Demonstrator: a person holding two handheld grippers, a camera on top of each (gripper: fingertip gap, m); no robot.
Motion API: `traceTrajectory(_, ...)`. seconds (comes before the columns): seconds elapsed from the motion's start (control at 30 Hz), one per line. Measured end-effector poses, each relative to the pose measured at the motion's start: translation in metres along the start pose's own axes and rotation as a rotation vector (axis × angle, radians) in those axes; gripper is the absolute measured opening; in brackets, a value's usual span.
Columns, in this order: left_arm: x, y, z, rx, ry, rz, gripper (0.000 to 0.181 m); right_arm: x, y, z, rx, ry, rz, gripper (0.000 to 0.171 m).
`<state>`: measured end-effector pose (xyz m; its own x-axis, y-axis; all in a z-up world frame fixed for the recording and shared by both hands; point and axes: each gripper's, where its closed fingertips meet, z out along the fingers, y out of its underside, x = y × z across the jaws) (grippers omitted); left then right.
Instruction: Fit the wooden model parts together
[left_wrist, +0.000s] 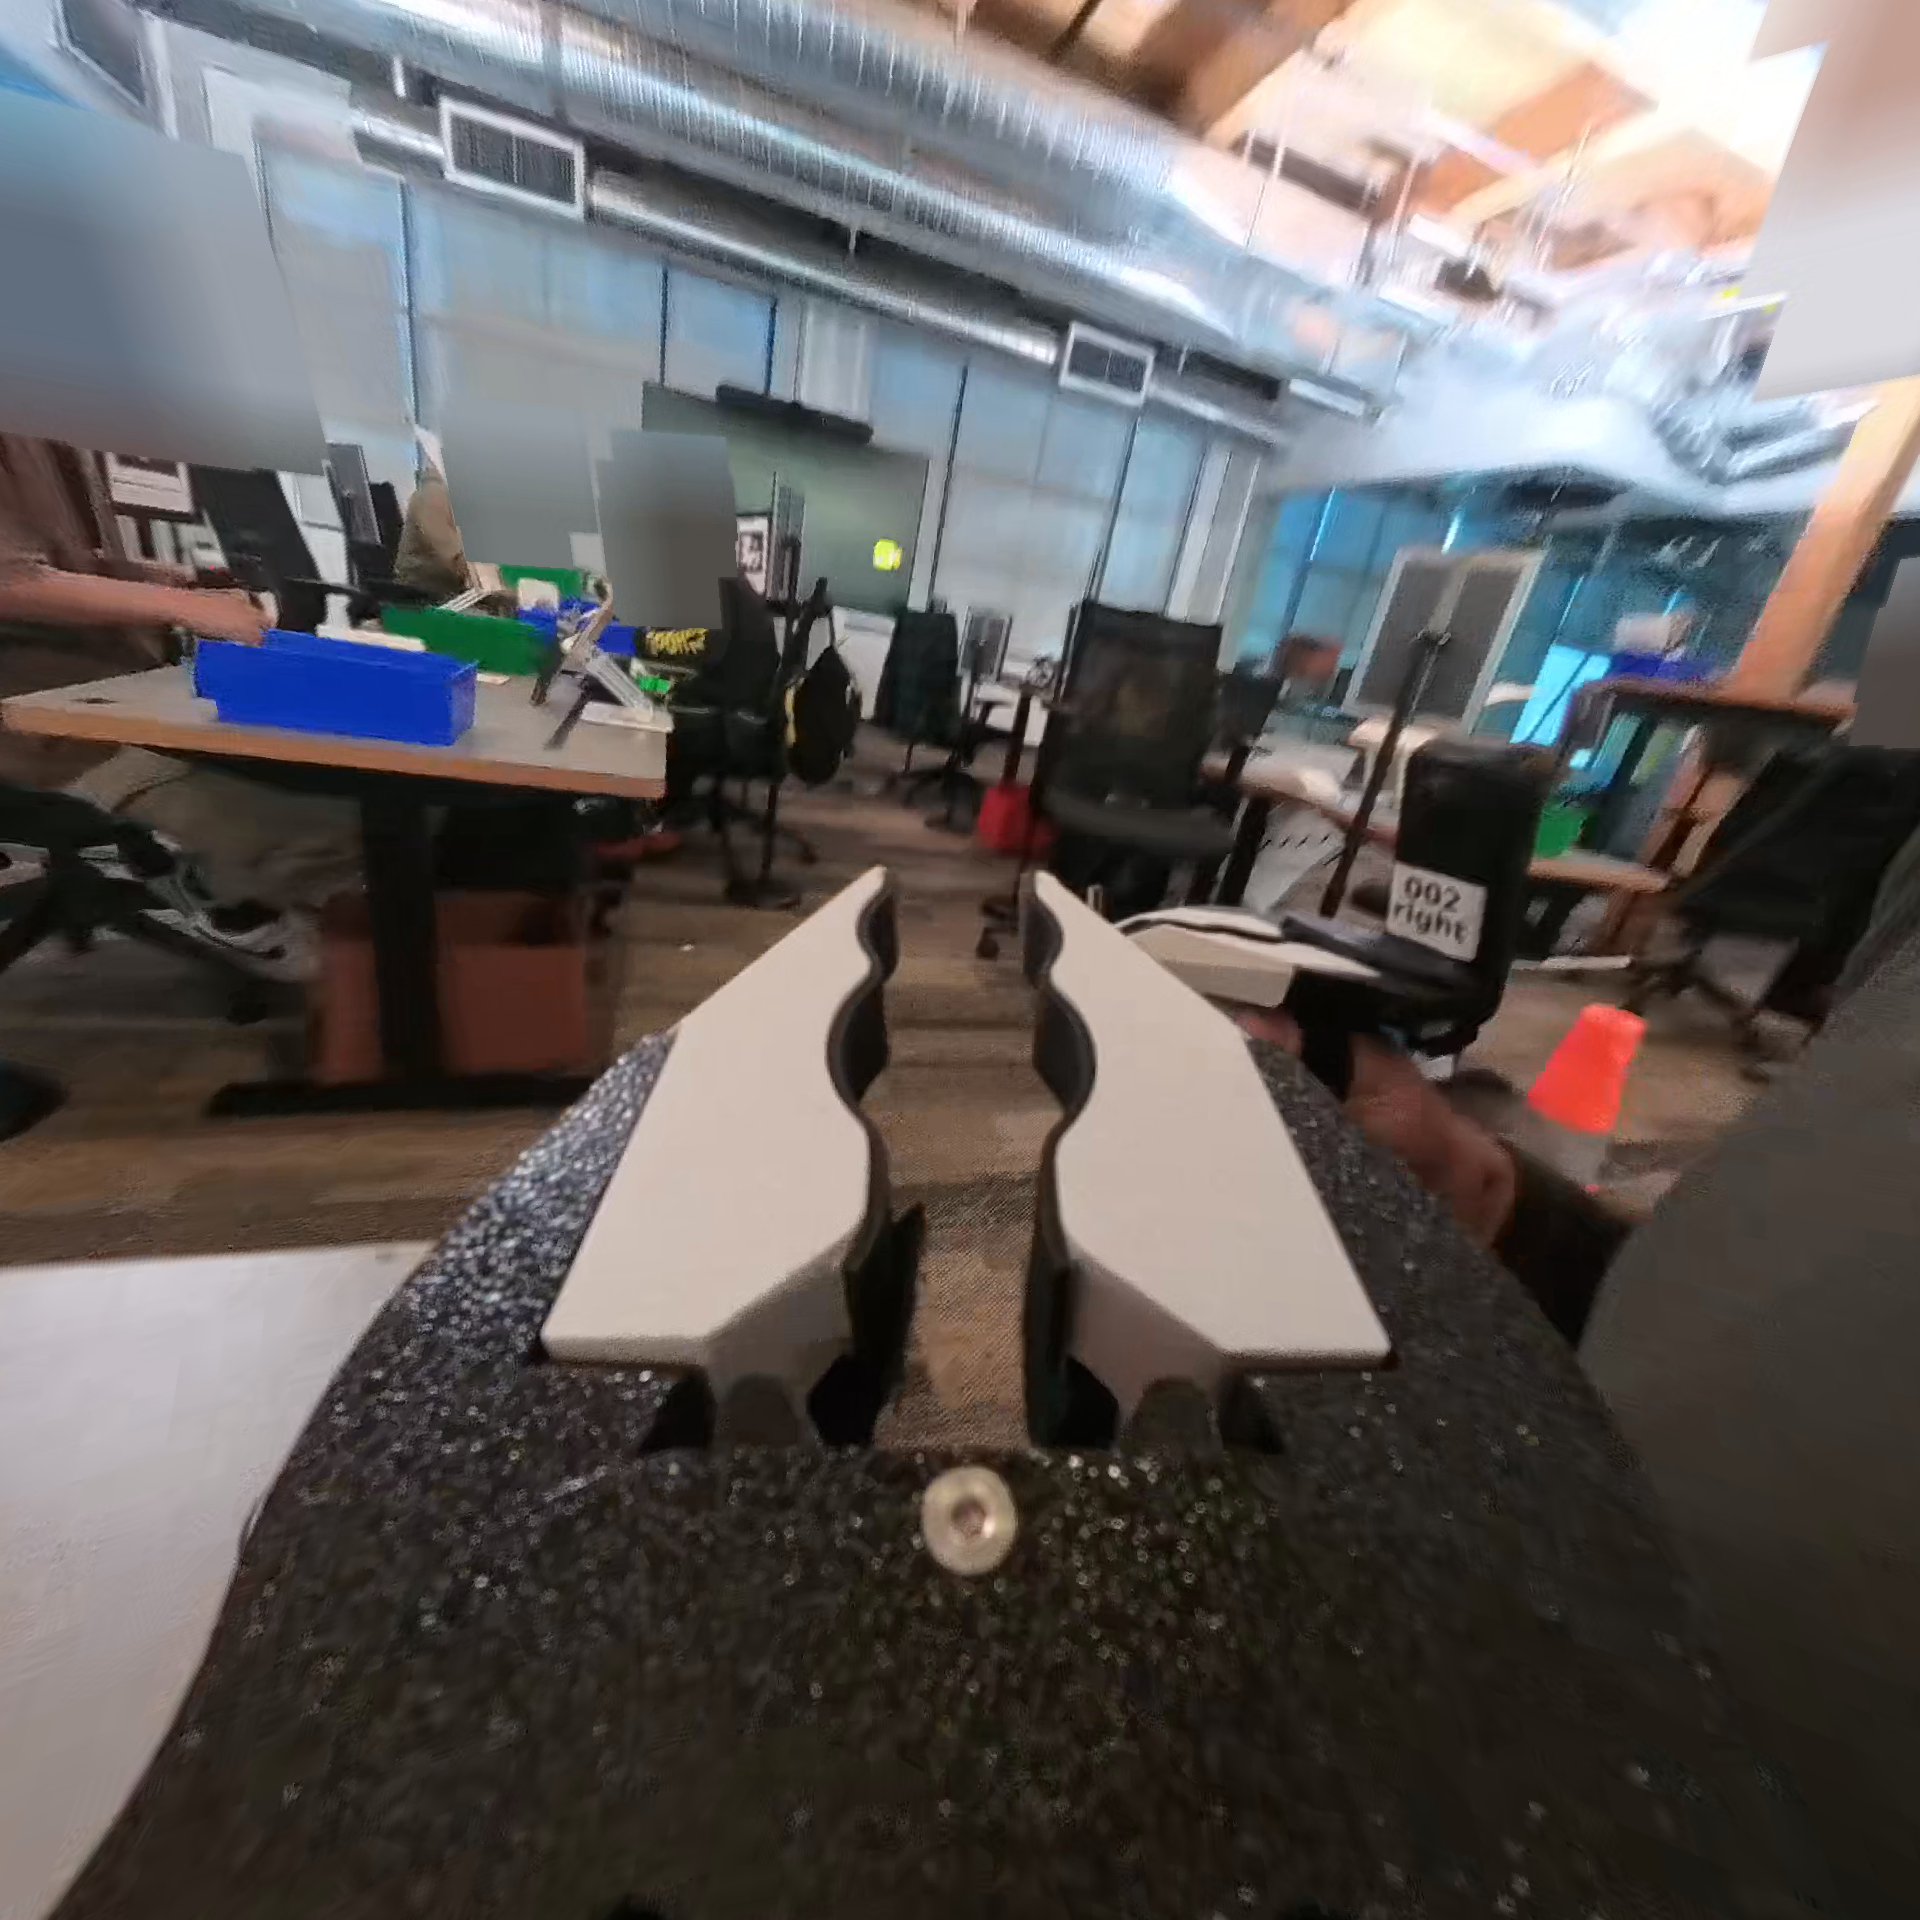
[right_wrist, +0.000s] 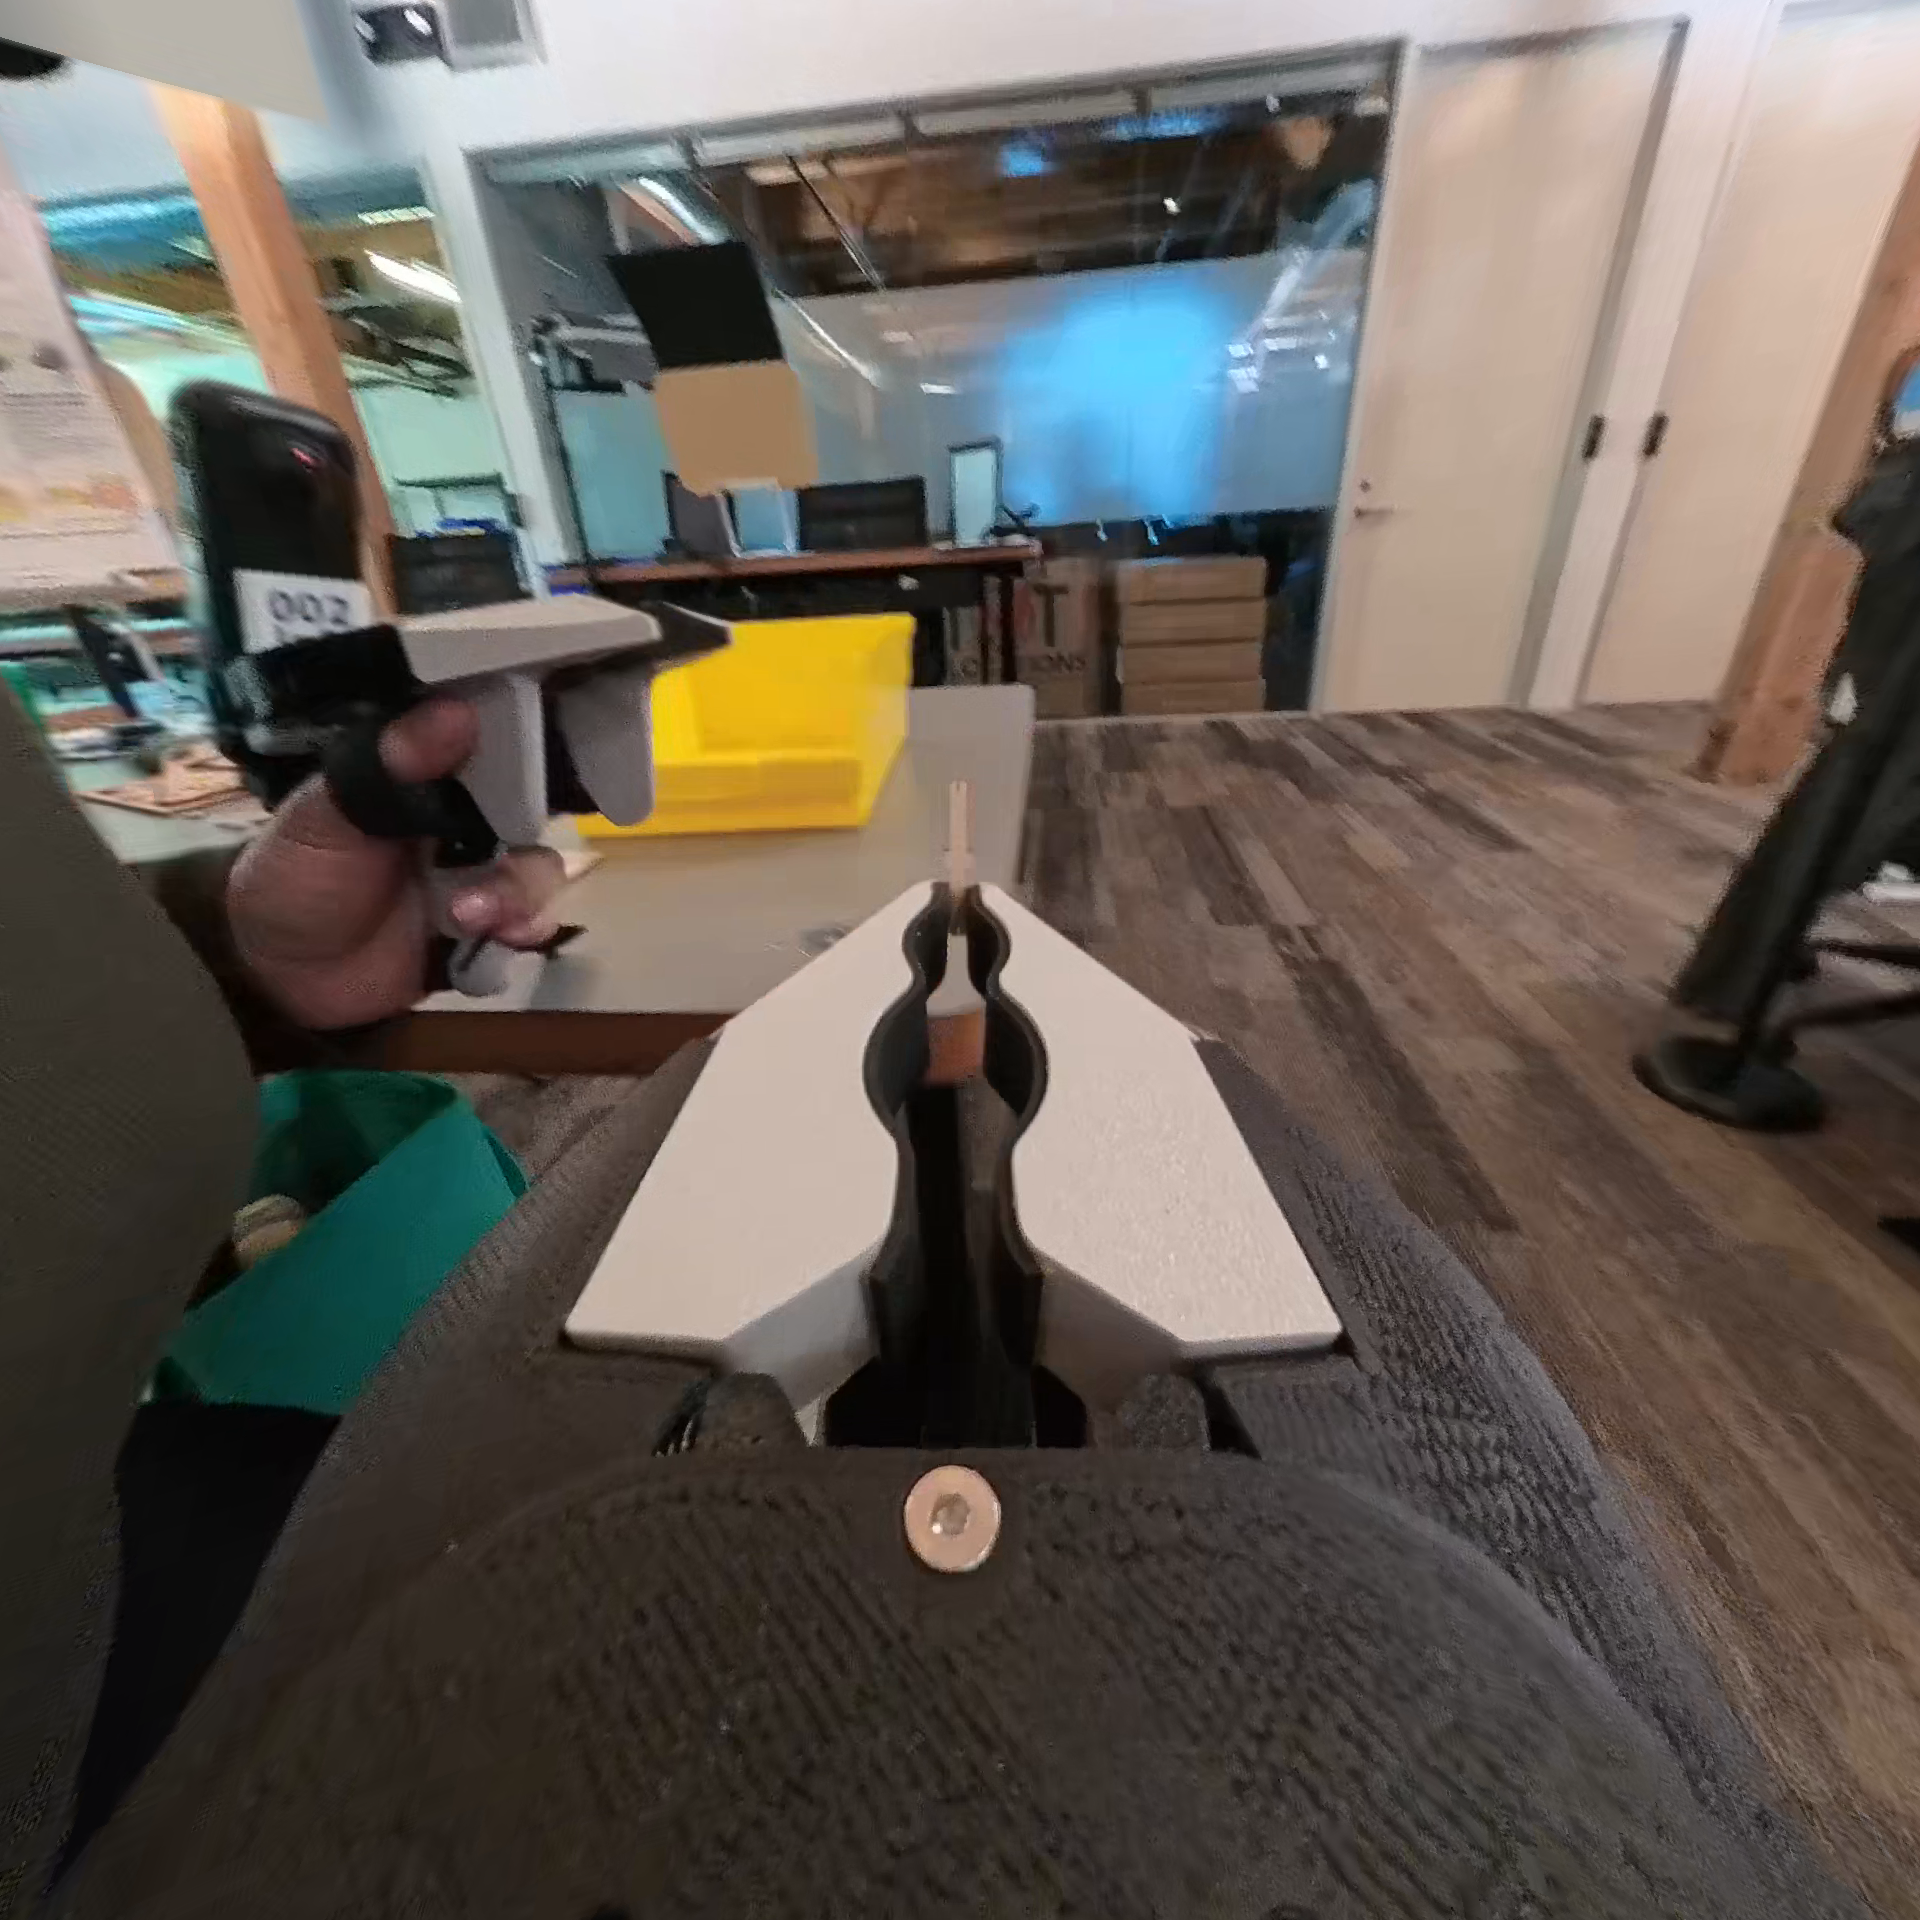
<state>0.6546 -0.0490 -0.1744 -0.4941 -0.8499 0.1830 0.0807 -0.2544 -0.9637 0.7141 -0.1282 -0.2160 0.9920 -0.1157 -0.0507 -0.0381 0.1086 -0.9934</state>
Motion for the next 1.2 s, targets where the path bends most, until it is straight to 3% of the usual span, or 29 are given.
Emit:
traceTrajectory(0.17, 0.02, -0.051, -0.081, 0.133, -0.08, -0.014, 0.015, -0.088, -0.033, 0.031, 0.025, -0.101, -0.123, 0.001)
traceTrajectory(0.33, 0.061, -0.092, -0.153, 0.29, -0.11, 0.054, 0.024, -0.156, -0.055, 0.059, 0.07, -0.213, -0.217, 0.001)
traceTrajectory(0.57, 0.071, -0.132, -0.275, 0.352, -0.519, 0.229, 0.04, -0.243, -0.055, 0.097, 0.081, -0.396, -0.254, 0.0)
traceTrajectory(0.8, 0.087, -0.15, -0.39, 0.385, -0.885, 0.4, 0.04, -0.305, -0.058, 0.137, 0.139, -0.63, -0.308, 0.001)
traceTrajectory(1.1, 0.085, -0.135, -0.461, 0.307, -1.183, 0.466, 0.042, -0.331, -0.048, 0.2, 0.139, -0.805, -0.302, 0.001)
traceTrajectory(1.2, 0.074, -0.121, -0.465, 0.239, -1.192, 0.45, 0.042, -0.348, -0.032, 0.221, 0.116, -0.875, -0.27, 0.001)
